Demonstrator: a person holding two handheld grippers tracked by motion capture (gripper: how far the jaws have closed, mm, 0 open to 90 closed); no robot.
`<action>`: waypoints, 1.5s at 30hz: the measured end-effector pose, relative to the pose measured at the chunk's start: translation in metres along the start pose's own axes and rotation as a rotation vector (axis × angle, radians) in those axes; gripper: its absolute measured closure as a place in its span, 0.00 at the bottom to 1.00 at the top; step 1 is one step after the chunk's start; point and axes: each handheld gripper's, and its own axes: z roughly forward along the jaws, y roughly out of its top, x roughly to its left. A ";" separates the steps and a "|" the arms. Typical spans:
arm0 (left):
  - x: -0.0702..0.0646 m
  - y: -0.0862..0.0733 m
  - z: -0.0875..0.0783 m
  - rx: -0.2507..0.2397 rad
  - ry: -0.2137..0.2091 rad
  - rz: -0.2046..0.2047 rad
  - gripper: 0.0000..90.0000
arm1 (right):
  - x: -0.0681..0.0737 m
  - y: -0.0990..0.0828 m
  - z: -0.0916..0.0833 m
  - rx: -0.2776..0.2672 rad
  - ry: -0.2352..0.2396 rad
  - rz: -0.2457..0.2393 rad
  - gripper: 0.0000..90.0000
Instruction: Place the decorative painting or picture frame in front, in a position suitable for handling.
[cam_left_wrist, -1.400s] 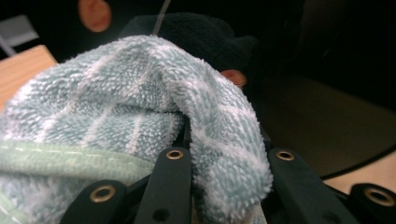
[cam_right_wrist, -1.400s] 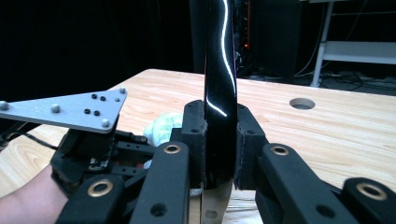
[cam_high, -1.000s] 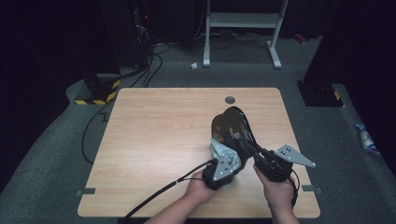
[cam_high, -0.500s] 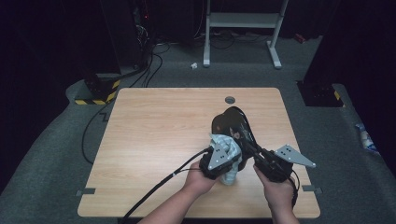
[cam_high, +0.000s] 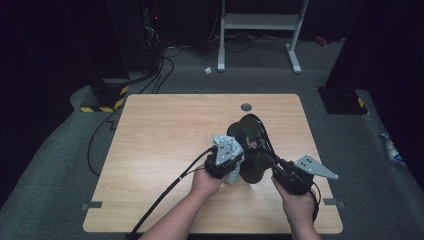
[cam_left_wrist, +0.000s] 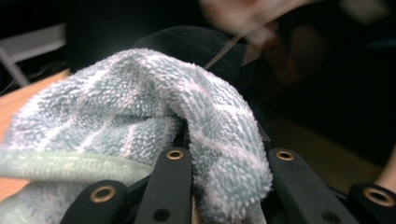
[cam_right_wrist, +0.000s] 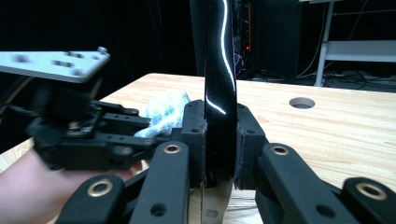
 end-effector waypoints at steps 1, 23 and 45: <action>-0.006 0.002 -0.002 -0.013 -0.018 0.004 0.86 | 0.000 0.000 0.000 0.000 -0.001 0.000 0.87; -0.027 -0.003 -0.004 -0.049 -0.115 -0.008 0.86 | -0.002 0.000 0.000 0.002 0.002 0.010 0.87; -0.063 -0.043 0.011 0.171 -0.178 0.107 0.87 | -0.002 -0.001 0.002 -0.006 -0.003 0.005 0.87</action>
